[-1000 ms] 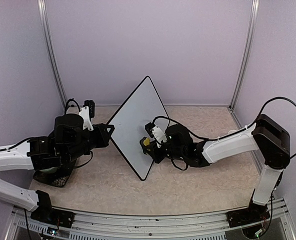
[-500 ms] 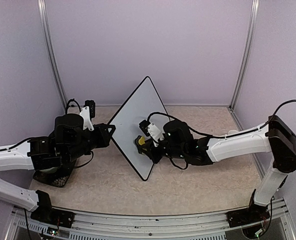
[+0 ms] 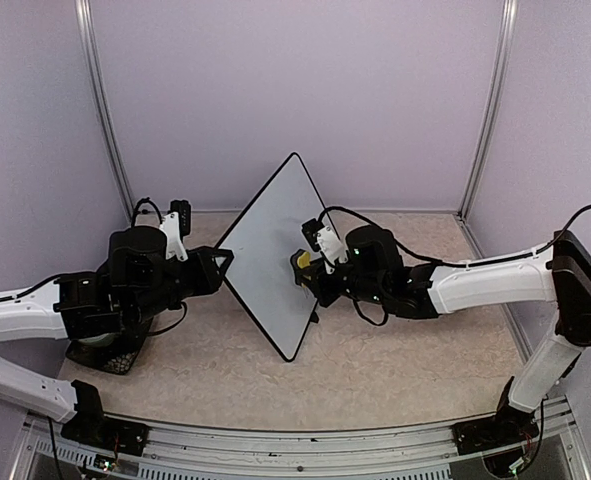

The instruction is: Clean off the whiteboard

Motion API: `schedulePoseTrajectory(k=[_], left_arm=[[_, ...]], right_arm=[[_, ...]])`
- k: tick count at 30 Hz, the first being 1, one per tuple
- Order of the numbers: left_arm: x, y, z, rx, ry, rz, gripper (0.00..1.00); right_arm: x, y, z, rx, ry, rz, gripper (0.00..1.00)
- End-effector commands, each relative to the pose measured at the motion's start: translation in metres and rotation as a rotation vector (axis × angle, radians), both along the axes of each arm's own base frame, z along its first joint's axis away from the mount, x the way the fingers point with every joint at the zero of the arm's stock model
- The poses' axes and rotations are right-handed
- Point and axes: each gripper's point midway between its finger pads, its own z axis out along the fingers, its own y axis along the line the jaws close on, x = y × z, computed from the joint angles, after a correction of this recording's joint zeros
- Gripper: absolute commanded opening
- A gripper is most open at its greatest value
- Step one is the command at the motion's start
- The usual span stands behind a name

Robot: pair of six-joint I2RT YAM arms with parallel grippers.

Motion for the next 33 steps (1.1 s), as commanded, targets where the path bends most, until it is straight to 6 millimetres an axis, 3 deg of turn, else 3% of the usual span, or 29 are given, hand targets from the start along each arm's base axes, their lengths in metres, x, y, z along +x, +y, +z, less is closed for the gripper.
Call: schedulePoseTrajectory(k=[1,9,14,17,22,27,33], left_arm=[[-0.001,0.002,0.03,-0.026,-0.035,-0.003,0.24],[-0.002,-0.002,0.062,-0.049,-0.075,-0.047,0.44],[0.0,-0.017,0.066,0.001,-0.059,-0.088,0.57],[0.001,-0.023,0.07,0.01,-0.057,-0.101,0.73],[0.008,-0.025,0.081,0.044,-0.042,-0.079,0.88],[0.021,-0.03,0.081,0.105,-0.017,-0.078,0.94],[0.05,-0.031,0.067,0.117,0.038,-0.125,0.93]], right_arm=[[-0.001,-0.002,-0.007,0.0,0.019,-0.014,0.0],[0.002,-0.005,-0.011,-0.012,0.019,-0.026,0.0],[0.005,-0.008,-0.01,-0.012,0.019,-0.04,0.0],[0.008,-0.01,-0.01,-0.015,0.02,-0.052,0.0],[0.009,-0.015,-0.005,-0.014,0.014,-0.065,0.0],[0.008,-0.018,0.005,-0.005,0.003,-0.071,0.0],[0.005,-0.023,0.015,0.002,-0.005,-0.071,0.0]])
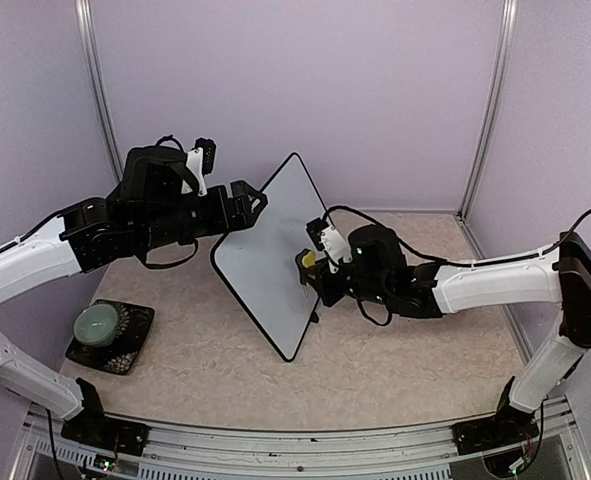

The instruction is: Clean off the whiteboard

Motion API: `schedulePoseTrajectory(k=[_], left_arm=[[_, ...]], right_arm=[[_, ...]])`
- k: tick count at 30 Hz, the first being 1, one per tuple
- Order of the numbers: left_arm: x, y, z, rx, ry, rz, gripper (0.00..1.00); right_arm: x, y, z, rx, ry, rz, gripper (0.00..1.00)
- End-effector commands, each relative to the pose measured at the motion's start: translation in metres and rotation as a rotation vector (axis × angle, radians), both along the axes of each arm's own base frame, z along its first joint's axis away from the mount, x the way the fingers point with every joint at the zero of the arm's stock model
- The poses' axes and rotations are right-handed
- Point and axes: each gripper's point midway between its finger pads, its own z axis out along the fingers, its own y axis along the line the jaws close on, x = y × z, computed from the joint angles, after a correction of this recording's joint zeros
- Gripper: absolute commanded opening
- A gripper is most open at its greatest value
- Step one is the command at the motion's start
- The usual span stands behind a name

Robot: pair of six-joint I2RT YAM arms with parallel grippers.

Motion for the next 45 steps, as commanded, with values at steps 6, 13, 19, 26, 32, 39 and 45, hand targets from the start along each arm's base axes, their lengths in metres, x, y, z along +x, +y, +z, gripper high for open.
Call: schedulePoseTrajectory(k=[6,13,19,26,32,39,45], left_arm=[[0.037,0.006,-0.016,0.041,0.058,-0.057,0.85],[0.051,-0.001,-0.032,0.073,0.083,-0.077,0.71],[0.056,-0.003,-0.043,0.067,0.1,-0.081,0.54],[0.056,-0.007,-0.053,0.064,0.124,-0.091,0.37],[0.056,-0.006,-0.055,0.063,0.128,-0.087,0.24],[0.056,-0.007,-0.059,0.064,0.134,-0.087,0.16],[0.058,-0.008,-0.061,0.066,0.138,-0.088,0.11]], right_arm=[[-0.001,-0.023,0.025,0.003,-0.038,-0.042,0.0],[0.002,-0.037,0.024,0.011,-0.036,-0.066,0.0],[0.007,-0.045,0.018,0.028,-0.007,-0.054,0.0],[0.023,-0.051,-0.025,-0.004,0.091,-0.042,0.0],[0.029,-0.043,-0.055,-0.035,0.161,-0.039,0.0],[0.021,-0.024,-0.062,-0.055,0.139,-0.048,0.0],[0.019,-0.005,-0.076,-0.123,0.106,-0.07,0.0]])
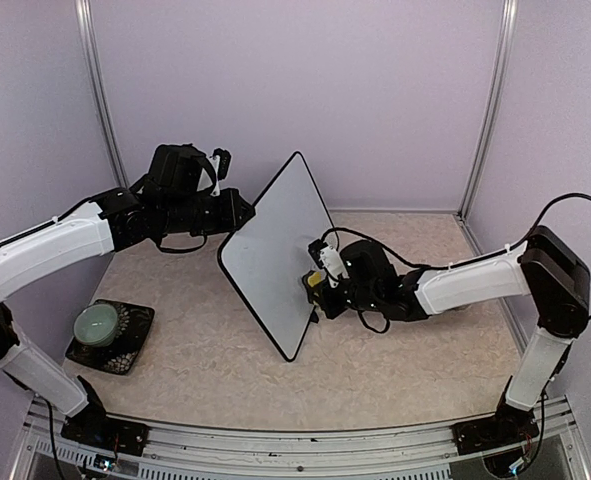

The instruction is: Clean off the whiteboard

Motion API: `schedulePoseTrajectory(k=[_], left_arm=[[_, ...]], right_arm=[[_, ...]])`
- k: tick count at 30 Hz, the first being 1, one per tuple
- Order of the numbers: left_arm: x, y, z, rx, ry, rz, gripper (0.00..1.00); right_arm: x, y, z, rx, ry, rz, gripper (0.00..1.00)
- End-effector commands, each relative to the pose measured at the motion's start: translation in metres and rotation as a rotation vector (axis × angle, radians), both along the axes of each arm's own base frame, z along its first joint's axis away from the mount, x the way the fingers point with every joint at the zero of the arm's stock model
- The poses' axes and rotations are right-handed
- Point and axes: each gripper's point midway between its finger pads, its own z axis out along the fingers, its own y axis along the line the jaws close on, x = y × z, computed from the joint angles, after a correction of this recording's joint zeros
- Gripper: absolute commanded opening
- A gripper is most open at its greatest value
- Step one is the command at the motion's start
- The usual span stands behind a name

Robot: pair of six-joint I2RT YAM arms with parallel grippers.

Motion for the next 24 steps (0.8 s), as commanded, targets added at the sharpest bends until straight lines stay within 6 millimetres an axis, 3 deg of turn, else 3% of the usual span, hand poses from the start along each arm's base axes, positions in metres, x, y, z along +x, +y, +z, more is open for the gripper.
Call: schedulePoseTrajectory(k=[1,7,17,24], left_arm=[[0.001,-0.007,-0.007,-0.008,0.006,-0.023,0.1],[0.0,-0.006,-0.007,-0.005,0.007,-0.024,0.05],[0.001,-0.007,-0.01,-0.004,0.013,-0.026,0.0],[0.001,-0.007,-0.014,0.0,0.014,-0.024,0.0]], right_arm=[[0.005,0.014,-0.01,-0.04,-0.028,-0.032,0.0],[0.012,0.018,-0.022,-0.057,-0.019,-0.069,0.0],[0.041,0.004,-0.038,-0.099,-0.014,-0.201,0.0],[0.004,0.037,-0.026,-0.054,-0.041,-0.037,0.0]])
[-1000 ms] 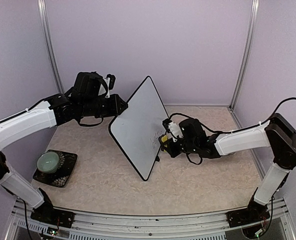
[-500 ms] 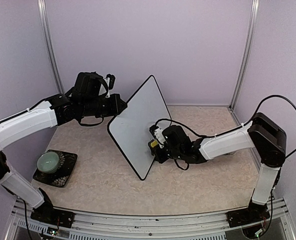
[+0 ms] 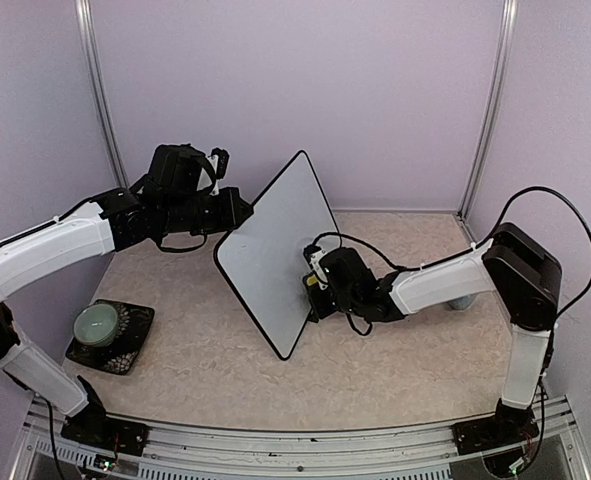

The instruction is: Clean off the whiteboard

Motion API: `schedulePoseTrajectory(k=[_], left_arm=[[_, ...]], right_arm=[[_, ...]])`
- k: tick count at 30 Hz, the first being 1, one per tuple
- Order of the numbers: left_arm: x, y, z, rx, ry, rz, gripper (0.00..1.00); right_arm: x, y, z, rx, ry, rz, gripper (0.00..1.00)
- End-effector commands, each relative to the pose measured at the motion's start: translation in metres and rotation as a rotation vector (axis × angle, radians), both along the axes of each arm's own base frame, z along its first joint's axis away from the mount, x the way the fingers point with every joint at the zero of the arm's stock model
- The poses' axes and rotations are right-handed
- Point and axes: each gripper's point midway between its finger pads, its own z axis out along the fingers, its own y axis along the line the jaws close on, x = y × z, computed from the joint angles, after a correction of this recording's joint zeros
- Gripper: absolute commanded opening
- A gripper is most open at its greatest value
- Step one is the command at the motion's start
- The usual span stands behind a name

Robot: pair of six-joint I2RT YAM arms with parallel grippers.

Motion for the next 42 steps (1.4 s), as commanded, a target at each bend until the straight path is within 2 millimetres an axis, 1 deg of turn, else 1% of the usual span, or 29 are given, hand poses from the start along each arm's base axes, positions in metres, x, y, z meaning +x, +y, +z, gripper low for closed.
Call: schedulePoseTrajectory(k=[1,6,12,14,19,21,22,25,27,31,34,37,42], left_arm=[[-0.004,-0.009,-0.014,0.008,0.017,-0.046,0.0],[-0.004,-0.011,-0.015,0.004,0.02,-0.049,0.0],[-0.004,-0.01,-0.016,0.0,0.023,-0.046,0.0],[-0.005,-0.01,-0.015,-0.005,0.023,-0.048,0.0],[-0.006,-0.009,-0.016,-0.007,0.025,-0.045,0.0],[-0.006,-0.008,-0.016,-0.006,0.026,-0.044,0.0],[-0.006,-0.009,-0.016,-0.007,0.025,-0.045,0.0],[-0.006,-0.009,-0.016,-0.009,0.027,-0.046,0.0],[-0.007,-0.01,-0.015,-0.011,0.025,-0.049,0.0],[-0.008,-0.009,-0.017,-0.009,0.028,-0.047,0.0],[-0.008,-0.008,-0.019,-0.005,0.028,-0.046,0.0],[-0.007,-0.009,-0.02,-0.005,0.028,-0.046,0.0],[-0.006,-0.01,-0.02,-0.006,0.029,-0.051,0.0]], right_arm=[[-0.033,0.038,0.013,0.06,-0.026,0.154,0.0],[-0.067,0.057,0.021,0.089,-0.034,0.264,0.0],[-0.089,0.071,0.033,0.132,-0.046,0.33,0.0],[-0.093,0.074,0.038,0.146,-0.055,0.344,0.0],[-0.094,0.074,0.054,0.173,-0.079,0.353,0.0],[-0.087,0.07,0.055,0.146,-0.097,0.318,0.0],[-0.078,0.065,0.052,0.117,-0.106,0.274,0.0],[-0.045,0.047,0.036,0.022,-0.084,0.141,0.0],[-0.027,0.035,0.028,-0.001,-0.062,0.081,0.0],[-0.008,0.019,0.025,-0.002,-0.056,0.032,0.0],[-0.004,0.017,0.026,-0.004,-0.062,0.03,0.0],[-0.004,0.02,0.027,0.0,-0.065,0.047,0.0],[-0.015,0.029,0.023,0.009,-0.066,0.096,0.0]])
